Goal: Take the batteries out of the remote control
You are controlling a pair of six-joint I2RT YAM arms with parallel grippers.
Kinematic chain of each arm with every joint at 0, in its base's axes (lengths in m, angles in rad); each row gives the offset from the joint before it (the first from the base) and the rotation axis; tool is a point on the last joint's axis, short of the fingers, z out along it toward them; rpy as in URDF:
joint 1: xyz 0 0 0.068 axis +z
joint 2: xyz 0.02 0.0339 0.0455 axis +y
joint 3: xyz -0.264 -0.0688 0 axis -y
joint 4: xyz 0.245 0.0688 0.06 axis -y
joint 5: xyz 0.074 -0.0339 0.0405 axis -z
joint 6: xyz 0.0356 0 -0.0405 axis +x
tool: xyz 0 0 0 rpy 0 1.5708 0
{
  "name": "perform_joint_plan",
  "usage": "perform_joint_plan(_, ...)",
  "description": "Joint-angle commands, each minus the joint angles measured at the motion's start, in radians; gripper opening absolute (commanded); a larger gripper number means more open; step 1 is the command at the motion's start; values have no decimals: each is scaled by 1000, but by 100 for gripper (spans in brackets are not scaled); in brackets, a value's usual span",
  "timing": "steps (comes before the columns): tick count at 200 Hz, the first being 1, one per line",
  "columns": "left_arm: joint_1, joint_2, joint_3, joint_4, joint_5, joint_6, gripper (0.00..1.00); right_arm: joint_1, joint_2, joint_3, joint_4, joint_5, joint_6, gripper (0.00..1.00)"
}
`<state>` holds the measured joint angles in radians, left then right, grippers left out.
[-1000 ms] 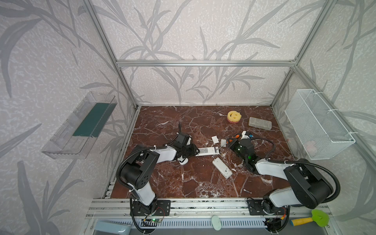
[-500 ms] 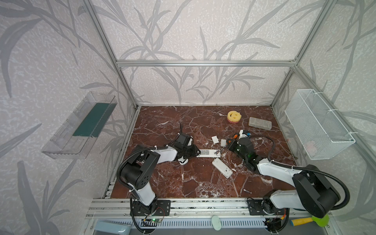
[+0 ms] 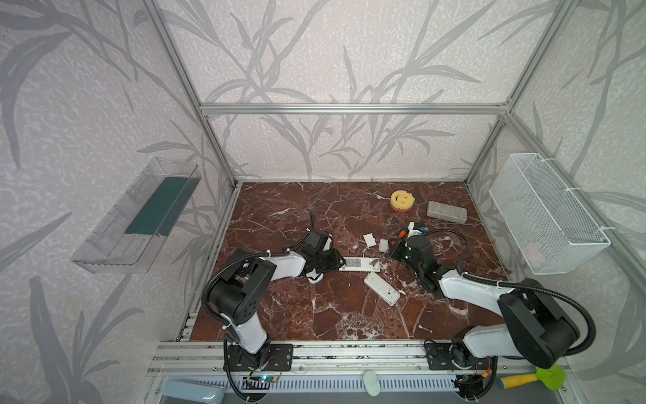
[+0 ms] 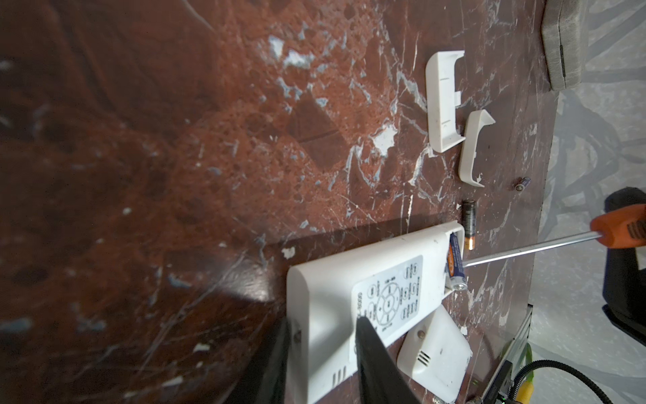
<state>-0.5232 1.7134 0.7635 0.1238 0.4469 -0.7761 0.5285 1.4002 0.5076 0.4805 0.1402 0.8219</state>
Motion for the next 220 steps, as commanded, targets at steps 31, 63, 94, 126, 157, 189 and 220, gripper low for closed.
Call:
perform_joint_plan(31, -26, 57, -5, -80, 20, 9, 35, 12, 39, 43, 108, 6, 15, 0)
perform_joint_plan(63, -26, 57, -2, -90, 15, 18, 34, 12, 6, 67, 73, 11, -8, 0)
perform_joint_plan(94, -26, 63, 3, -89, 19, 18, 34, 11, -18, 74, 59, 30, -27, 0)
perform_joint_plan(126, -25, 72, 9, -91, 22, 23, 34, 10, 3, 84, 66, 25, -32, 0)
perform_joint_plan(157, -26, 76, 11, -97, 23, 27, 34, 11, 26, 113, 32, -19, -35, 0)
perform_joint_plan(189, -24, 67, 25, -133, 16, 49, 34, 41, -7, 102, -41, -36, -35, 0)
perform_joint_plan(220, -21, 54, 44, -168, 3, 73, 34, 110, -49, 93, -122, -8, -59, 0)
